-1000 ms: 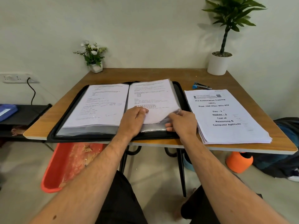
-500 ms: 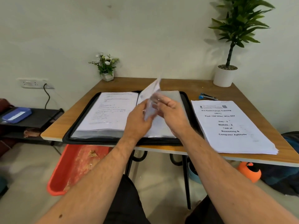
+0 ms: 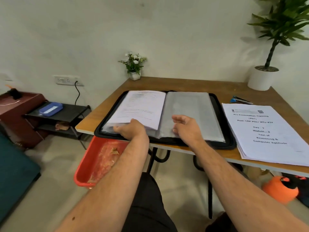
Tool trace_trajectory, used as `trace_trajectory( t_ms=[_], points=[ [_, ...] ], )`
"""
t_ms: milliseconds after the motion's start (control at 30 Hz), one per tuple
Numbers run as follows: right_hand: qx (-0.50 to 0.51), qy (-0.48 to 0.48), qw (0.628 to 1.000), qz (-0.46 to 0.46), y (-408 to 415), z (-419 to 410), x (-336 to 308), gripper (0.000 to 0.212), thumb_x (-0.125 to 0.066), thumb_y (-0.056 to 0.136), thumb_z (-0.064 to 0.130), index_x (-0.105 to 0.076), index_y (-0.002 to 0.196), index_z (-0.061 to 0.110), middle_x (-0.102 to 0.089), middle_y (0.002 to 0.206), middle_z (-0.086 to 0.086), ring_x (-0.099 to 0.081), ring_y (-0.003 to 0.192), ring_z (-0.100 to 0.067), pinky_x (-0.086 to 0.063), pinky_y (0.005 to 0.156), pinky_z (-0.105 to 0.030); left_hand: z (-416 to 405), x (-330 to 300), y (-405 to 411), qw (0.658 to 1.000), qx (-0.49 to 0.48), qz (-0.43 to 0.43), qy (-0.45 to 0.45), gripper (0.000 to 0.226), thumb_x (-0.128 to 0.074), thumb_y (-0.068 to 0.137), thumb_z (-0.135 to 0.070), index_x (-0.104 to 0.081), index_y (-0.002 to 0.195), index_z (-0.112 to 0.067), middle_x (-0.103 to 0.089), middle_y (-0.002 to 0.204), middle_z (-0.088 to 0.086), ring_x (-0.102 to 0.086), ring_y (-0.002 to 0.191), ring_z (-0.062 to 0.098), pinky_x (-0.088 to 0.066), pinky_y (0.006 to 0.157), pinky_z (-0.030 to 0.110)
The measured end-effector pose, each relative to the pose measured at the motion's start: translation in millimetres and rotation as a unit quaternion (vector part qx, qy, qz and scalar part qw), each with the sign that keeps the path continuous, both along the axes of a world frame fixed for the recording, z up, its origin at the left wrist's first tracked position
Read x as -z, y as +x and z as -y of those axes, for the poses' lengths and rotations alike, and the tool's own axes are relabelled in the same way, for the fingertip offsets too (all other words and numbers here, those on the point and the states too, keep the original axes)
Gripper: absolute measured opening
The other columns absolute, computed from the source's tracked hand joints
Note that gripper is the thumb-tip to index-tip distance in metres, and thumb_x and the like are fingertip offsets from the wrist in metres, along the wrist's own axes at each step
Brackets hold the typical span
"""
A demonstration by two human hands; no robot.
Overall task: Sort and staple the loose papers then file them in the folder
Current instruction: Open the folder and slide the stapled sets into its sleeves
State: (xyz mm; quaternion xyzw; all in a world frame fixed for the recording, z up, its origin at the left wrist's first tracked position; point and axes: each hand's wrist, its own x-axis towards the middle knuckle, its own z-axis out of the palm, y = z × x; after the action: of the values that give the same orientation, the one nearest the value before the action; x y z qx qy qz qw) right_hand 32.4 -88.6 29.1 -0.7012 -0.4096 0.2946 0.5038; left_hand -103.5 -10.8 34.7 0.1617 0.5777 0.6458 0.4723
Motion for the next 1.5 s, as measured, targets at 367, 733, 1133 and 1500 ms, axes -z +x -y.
trace_trajectory(
  t_ms=[367,733,1133,1500],
  points=[
    [0.018,0.029,0.999,-0.019,7,10,-4,0.037,-0.054,0.096,0.007,-0.065,0.126,0.024,-0.067,0.115,0.009,-0.070,0.087,-0.010,-0.060,0.074,-0.023,33,-7,48,0.980,0.042,-0.184,0.068,0.086,-0.053,0.085,0.012,-0.020,0.159,-0.016,-0.014,0.166,0.000,-0.020,0.152,0.028,-0.036,0.120,0.043],
    [0.155,0.058,0.976,0.142,98,70,-17,0.025,-0.057,0.097,0.016,-0.072,0.113,0.027,-0.070,0.107,0.015,-0.060,0.099,0.000,-0.046,0.087,-0.017,83,21,134,0.791,0.484,-0.319,0.193,0.039,-0.056,0.101,-0.013,-0.056,0.138,-0.025,-0.061,0.136,-0.002,-0.065,0.116,0.015,-0.052,0.102,0.032],
    [0.302,-0.194,0.875,0.324,210,141,9,0.044,-0.056,0.091,0.023,-0.059,0.134,0.023,-0.056,0.135,-0.012,-0.040,0.126,-0.038,-0.034,0.102,-0.049,70,16,219,0.620,0.498,-0.526,0.301,0.039,-0.048,0.102,-0.010,-0.060,0.139,-0.015,-0.061,0.139,0.004,-0.058,0.125,0.022,-0.047,0.105,0.030],
    [0.313,-0.178,0.872,0.331,228,145,28,0.034,-0.051,0.093,0.031,-0.067,0.123,0.028,-0.059,0.133,-0.001,-0.043,0.123,-0.028,-0.028,0.105,-0.046,13,0,284,0.503,0.484,-0.662,0.272,0.047,-0.051,0.096,-0.010,-0.051,0.143,-0.011,-0.051,0.147,0.014,-0.039,0.142,0.032,-0.027,0.119,0.039]
  ],
)
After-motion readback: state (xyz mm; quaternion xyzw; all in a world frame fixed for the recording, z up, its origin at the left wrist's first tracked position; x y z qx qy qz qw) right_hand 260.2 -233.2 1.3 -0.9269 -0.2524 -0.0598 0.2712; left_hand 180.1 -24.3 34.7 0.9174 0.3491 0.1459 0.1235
